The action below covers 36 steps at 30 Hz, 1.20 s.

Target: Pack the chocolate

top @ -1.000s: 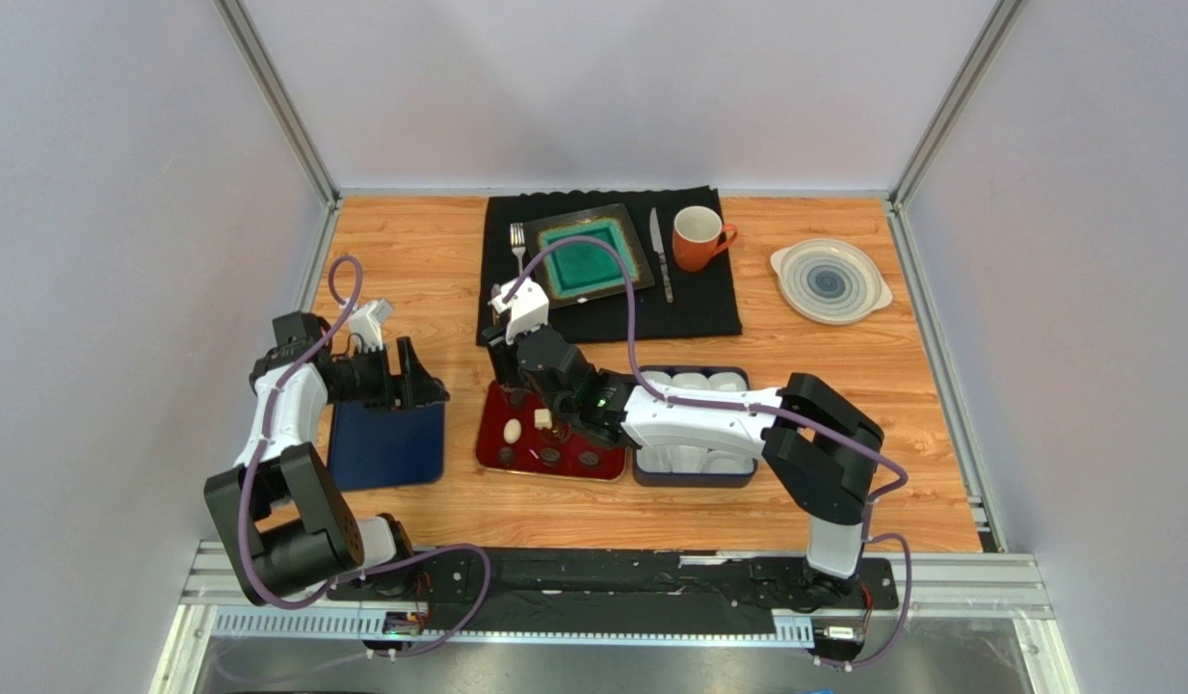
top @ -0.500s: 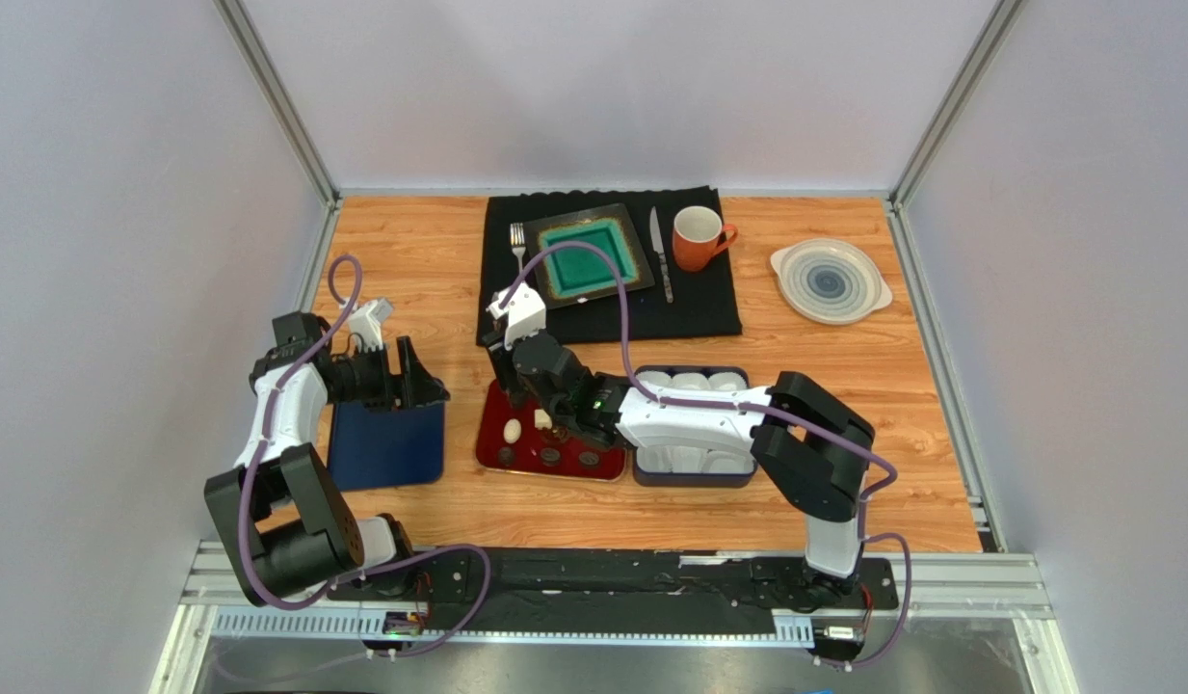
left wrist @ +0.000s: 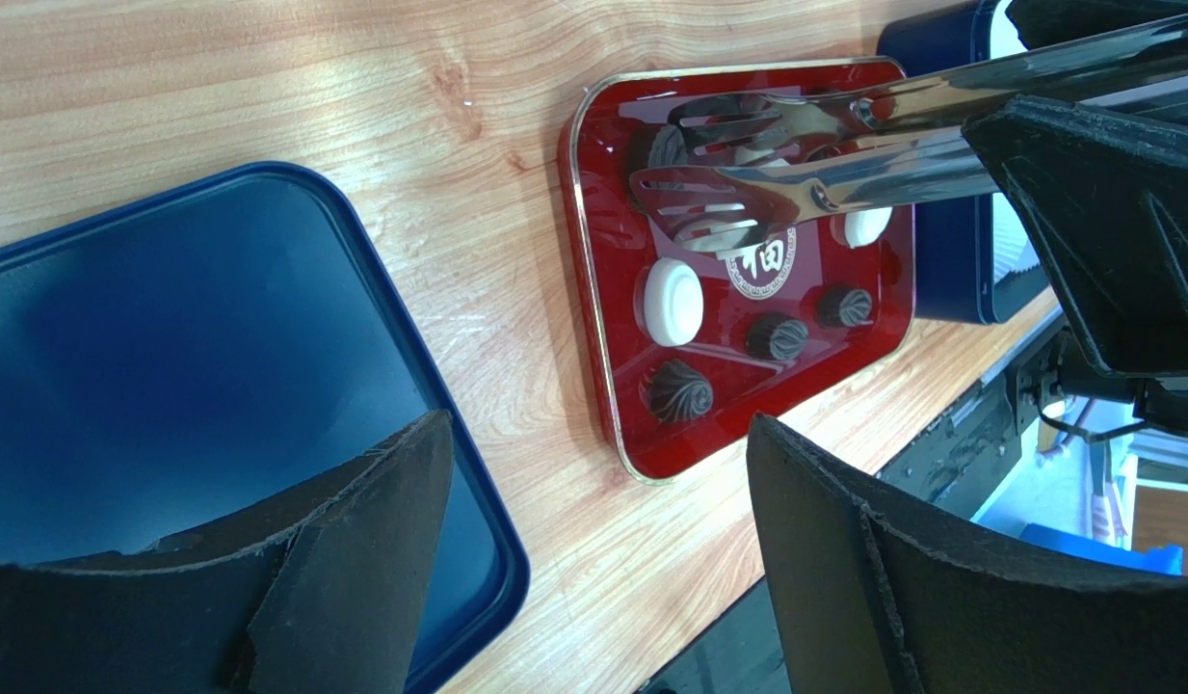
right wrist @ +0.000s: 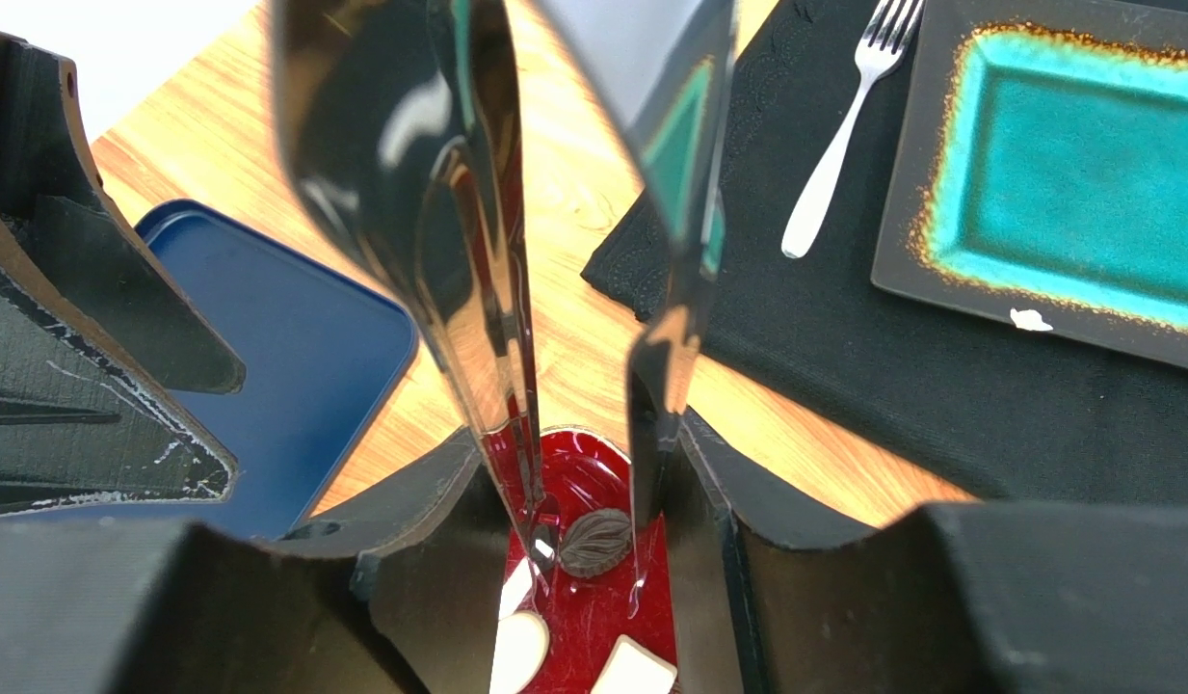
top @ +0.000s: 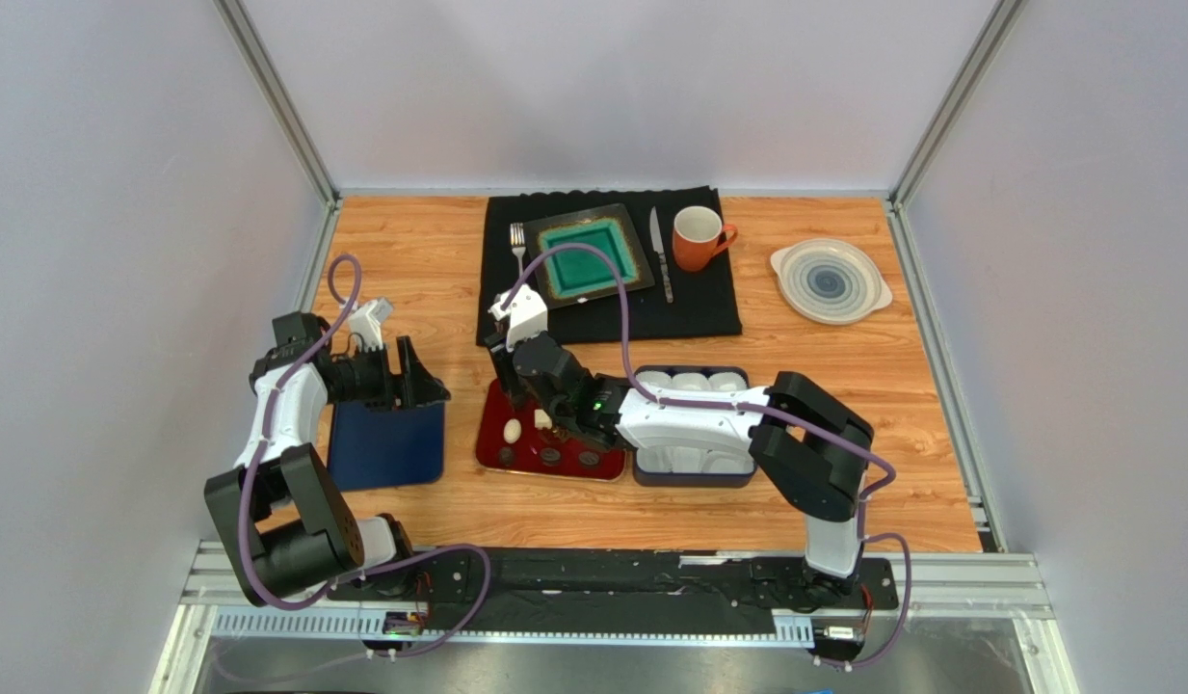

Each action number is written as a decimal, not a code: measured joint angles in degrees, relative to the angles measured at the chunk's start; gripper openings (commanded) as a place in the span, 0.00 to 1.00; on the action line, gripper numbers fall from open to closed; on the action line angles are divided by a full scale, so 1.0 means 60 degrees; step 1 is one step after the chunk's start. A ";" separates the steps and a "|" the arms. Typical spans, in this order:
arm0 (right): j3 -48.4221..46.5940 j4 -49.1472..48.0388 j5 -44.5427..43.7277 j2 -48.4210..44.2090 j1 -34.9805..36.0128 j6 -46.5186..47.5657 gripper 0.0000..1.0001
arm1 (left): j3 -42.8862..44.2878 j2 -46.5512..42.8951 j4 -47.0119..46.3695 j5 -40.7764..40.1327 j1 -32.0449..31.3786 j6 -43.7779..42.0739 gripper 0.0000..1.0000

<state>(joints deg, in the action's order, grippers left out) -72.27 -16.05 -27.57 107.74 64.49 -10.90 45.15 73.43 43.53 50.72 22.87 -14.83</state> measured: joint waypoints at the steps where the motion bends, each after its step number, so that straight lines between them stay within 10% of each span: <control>1: 0.0000 0.0000 0.0004 0.0007 -0.0004 -0.0007 0.42 | 0.0000 0.0000 0.0007 0.0000 0.0000 0.0000 0.83; 20: 0.0025 0.0044 0.0044 -0.0044 -0.0004 0.0040 0.19 | -0.0211 -0.0066 -0.0029 -0.0328 0.0004 -0.0080 0.82; 36: 0.1399 0.1279 -0.0401 -0.4313 -0.0124 0.0401 0.19 | -0.0288 -0.0062 -0.0135 -0.0820 0.0004 -0.0240 0.82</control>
<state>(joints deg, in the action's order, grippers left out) -63.88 -8.38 -29.98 81.87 63.75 -8.49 43.42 73.06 42.72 45.80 22.90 -16.27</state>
